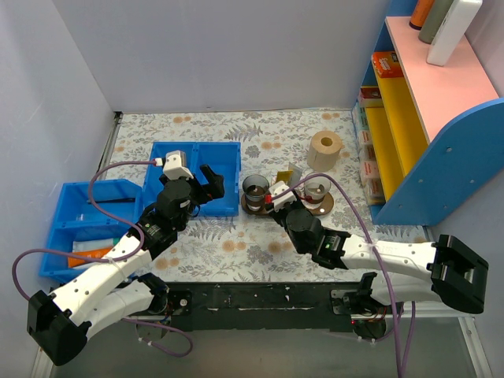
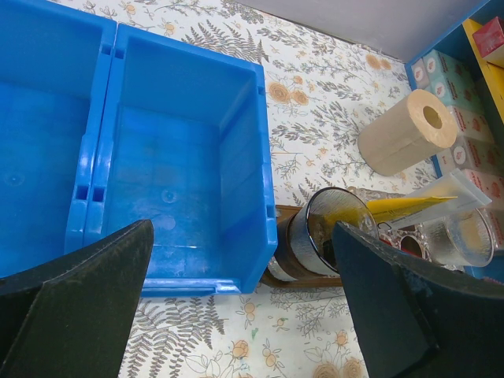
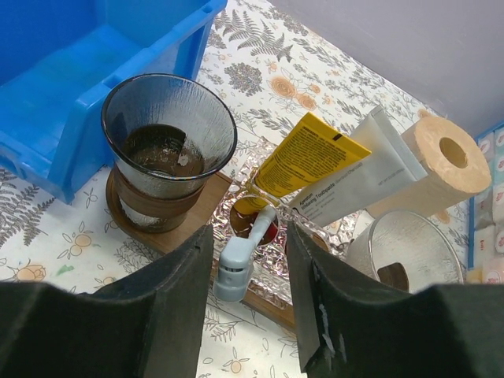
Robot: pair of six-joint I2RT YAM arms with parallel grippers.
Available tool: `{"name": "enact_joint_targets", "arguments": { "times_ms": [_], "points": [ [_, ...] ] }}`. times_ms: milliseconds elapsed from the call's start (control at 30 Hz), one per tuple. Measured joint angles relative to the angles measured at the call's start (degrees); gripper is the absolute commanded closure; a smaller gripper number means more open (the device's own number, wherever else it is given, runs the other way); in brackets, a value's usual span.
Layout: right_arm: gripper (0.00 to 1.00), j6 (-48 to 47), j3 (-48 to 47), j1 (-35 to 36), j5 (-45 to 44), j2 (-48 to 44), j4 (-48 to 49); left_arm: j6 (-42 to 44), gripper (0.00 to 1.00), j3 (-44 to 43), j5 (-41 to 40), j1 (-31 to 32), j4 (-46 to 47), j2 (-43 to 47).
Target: Prepare toiletry sets of a toothbrush and toothpaste on the tray
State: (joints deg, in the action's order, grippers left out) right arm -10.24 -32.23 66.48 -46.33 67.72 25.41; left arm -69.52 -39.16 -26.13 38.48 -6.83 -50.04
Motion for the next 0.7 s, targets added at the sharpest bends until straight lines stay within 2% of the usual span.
{"name": "enact_joint_targets", "arguments": {
  "times_ms": [233,300,333,700],
  "points": [
    [0.45,0.2,0.0,0.0,0.0,-0.5,0.0,0.0,0.02,0.0,0.0,0.0,0.0,0.0],
    [0.36,0.4,0.0,0.0,0.1,-0.7,0.0,0.0,0.02,0.0,0.0,0.0,0.0,0.0],
    [0.27,0.5,0.0,0.0,0.2,-0.9,-0.1,0.0,0.02,0.0,0.0,0.0,0.0,0.0],
    [0.19,1.2,0.0,0.0,1.2,-3.3,-0.3,0.0,0.02,0.0,0.0,0.0,0.0,0.0]
  ]
}}
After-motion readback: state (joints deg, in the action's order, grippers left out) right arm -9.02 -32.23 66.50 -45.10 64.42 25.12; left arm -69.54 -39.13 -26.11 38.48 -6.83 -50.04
